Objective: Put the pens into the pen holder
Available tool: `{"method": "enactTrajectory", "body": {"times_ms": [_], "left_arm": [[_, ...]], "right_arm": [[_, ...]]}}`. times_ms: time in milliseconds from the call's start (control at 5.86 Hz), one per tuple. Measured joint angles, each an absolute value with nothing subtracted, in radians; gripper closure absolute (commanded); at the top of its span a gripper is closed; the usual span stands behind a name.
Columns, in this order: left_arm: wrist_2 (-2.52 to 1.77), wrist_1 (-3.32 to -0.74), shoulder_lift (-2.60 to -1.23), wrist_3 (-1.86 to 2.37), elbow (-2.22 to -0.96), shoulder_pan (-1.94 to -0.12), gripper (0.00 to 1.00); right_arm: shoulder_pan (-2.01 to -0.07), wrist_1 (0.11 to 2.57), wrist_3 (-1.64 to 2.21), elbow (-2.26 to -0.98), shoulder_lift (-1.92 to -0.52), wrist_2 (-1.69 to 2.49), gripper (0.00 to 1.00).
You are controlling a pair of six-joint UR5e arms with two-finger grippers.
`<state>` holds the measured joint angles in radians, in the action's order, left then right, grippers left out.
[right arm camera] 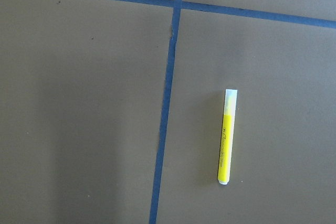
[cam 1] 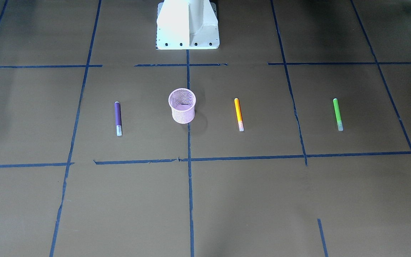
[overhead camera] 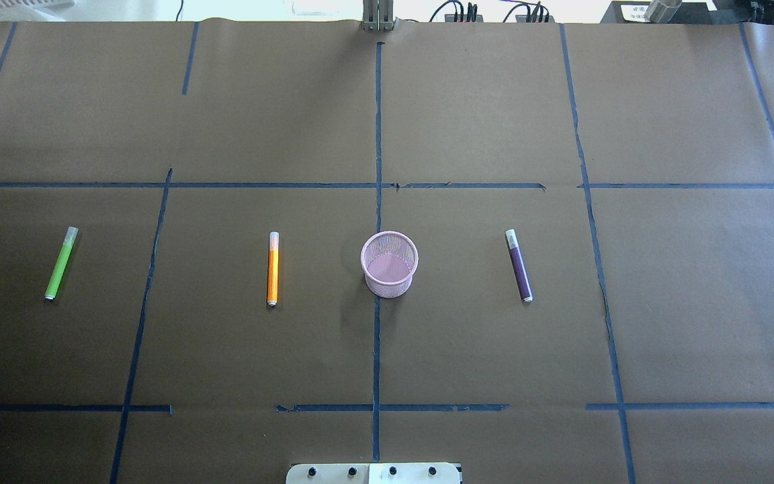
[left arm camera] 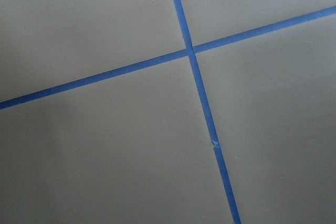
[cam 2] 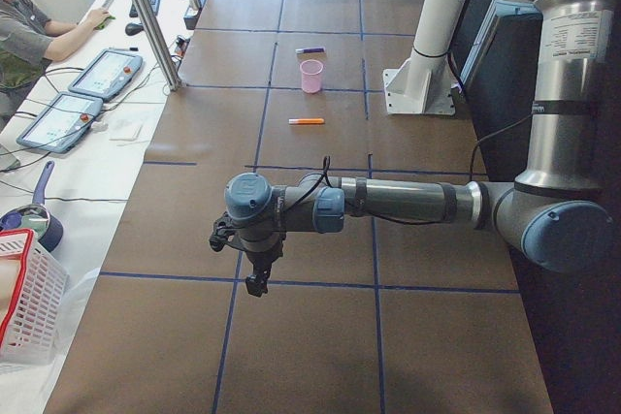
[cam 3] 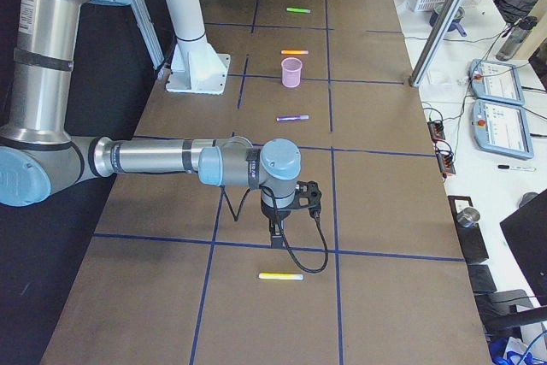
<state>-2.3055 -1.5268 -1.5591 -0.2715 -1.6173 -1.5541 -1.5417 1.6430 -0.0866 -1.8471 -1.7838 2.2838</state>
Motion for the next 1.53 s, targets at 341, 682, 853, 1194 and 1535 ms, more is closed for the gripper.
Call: {"method": "enactTrajectory", "body": {"times_ms": [341,682,853,1194,1535], "left_arm": [[-2.307,-1.571,-1.557,-0.283,-1.615,-1.554,0.0],[-2.307,-1.643,-1.57,-0.275,-1.62,-1.546,0.0],[-2.313,-1.672,-1.582,-0.245,-1.614,-1.534,0.0],[-2.342,-1.762,-1.586,-0.101,-1.608,-1.484,0.0],[-2.339,-1.899,-1.58,0.138,-1.604,-1.319,0.0]], "right_arm": [[-1.541,1.642,-0.081,-1.859,-1.78,2.289,0.0],[-1.54,1.643,-0.05,-1.889,-1.776,2.296,0.0],[-1.54,1.643,-0.039,-1.896,-1.776,2.302,0.0],[-1.536,1.583,-0.035,-1.901,-1.777,2.308,0.0],[-1.521,1.531,-0.033,-1.899,-1.778,2.312,0.0]]}}
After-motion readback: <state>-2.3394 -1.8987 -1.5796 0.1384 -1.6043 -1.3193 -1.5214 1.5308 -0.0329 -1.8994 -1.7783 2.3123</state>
